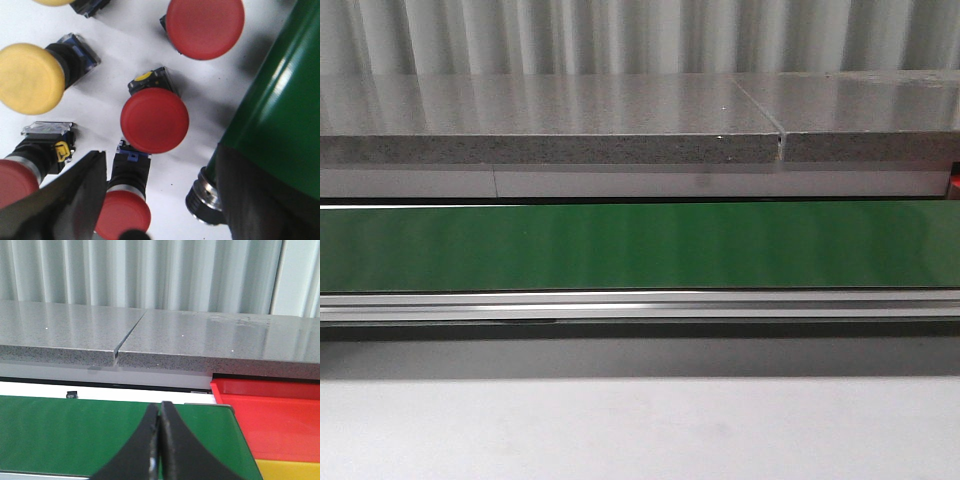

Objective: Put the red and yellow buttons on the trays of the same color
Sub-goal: 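Lift the red button with the left gripper and move it over the belt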

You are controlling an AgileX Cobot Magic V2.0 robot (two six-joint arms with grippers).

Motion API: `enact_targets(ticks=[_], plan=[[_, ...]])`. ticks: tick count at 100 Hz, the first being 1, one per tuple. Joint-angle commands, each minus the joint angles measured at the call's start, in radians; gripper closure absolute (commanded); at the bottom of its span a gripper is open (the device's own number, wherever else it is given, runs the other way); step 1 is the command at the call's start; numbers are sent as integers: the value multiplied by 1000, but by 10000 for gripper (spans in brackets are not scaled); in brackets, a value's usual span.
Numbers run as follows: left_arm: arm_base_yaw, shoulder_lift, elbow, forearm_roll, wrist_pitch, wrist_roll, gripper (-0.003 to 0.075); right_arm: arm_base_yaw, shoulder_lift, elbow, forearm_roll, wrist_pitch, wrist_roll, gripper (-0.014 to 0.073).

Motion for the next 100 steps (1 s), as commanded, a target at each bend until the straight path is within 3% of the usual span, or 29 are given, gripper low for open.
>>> enact_targets(ticks=[1,51,78,100], plan=[[3,-9,-42,4,3,-5,260,-2,-15,-5,-7,-77,-5,651],[3,80,-78,14,-34,-5,265,-2,-15,-5,-7,-77,-5,651],[3,80,-78,14,-40,-5,449,-2,-15,-5,-7,-77,-5,651],[3,76,-78,19,-42,-4,479,-2,-15,-5,-7,-77,-5,651]])
